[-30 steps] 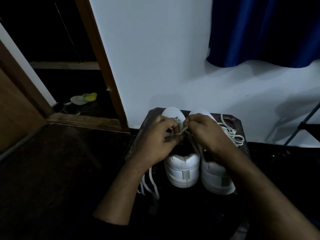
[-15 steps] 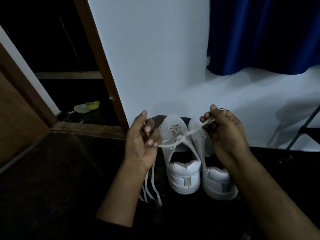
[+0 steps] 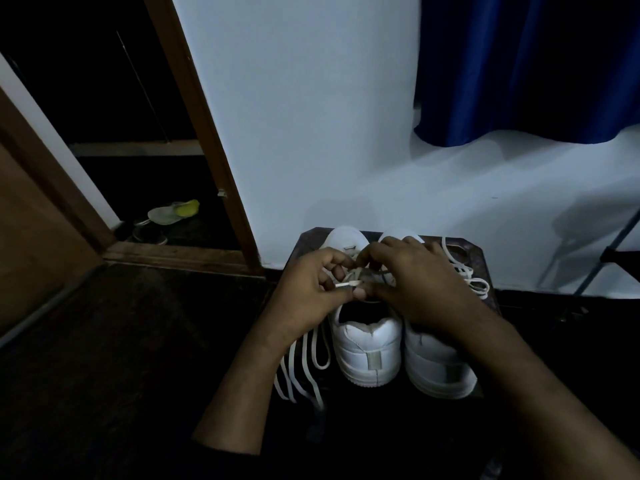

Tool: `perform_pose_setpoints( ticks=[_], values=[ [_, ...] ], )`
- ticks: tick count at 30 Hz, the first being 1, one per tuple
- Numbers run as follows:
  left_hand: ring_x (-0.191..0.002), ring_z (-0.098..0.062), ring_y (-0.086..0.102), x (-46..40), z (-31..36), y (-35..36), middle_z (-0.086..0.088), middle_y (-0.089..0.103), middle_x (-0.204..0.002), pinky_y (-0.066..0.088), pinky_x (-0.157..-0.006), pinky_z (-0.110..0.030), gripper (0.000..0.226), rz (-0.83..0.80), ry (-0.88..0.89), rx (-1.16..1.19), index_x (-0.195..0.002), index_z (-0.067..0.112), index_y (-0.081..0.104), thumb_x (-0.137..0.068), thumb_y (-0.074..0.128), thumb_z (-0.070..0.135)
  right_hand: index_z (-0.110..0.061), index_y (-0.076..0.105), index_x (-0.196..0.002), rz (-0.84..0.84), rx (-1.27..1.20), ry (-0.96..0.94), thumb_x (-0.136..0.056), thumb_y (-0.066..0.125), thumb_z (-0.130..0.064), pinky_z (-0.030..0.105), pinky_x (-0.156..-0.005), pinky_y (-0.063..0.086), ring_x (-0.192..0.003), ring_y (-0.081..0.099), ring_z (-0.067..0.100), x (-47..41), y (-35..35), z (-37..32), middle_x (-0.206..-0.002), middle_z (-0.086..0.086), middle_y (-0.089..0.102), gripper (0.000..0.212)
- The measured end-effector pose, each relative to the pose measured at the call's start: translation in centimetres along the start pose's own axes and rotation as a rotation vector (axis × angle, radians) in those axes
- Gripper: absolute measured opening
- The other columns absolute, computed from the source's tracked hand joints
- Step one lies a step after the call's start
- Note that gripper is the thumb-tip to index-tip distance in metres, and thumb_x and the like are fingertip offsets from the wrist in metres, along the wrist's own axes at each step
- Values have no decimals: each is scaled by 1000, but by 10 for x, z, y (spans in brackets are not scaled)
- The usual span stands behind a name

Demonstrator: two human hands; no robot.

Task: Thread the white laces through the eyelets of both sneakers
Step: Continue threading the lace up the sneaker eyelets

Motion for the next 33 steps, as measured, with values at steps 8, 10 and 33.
perform_pose_setpoints(
  ticks=[8, 10, 33],
  values=[
    [-74, -34, 65, -2, -2, 1, -21, 70, -92, 58, -75, -49, 18, -15, -23, 153, -98, 20, 74, -84, 84, 18, -34, 72, -93, 283, -31, 65, -88, 70, -35, 40, -82, 47, -86, 63, 20, 1, -24, 8, -87, -7, 65, 6],
    [-78, -29, 63, -1, -2, 2, -25, 68, -96, 54, -75, -44, 16, -29, -30, 145, -99, 17, 73, -87, 82, 20, -29, 71, -91, 368, -117, 223, -90, 65, -28, 42, -78, 51, -86, 64, 25, 4, -31, 25, -88, -2, 65, 6],
    [-82, -16, 60, -4, -4, 7, 10, 60, -87, 53, -80, -42, 8, -48, 123, -126, -94, 28, 60, -100, 61, 23, -29, 66, -97, 236, -44, 116, -90, 62, -31, 39, -84, 49, -84, 67, 20, 4, -27, 12, -85, -9, 70, 8]
  ],
)
Point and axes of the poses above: each hand's wrist, its own x-axis away from the middle knuckle, its own y-axis out of the palm, z = x × y, the point moved 7 cm from there along -x, towards the middle knuckle
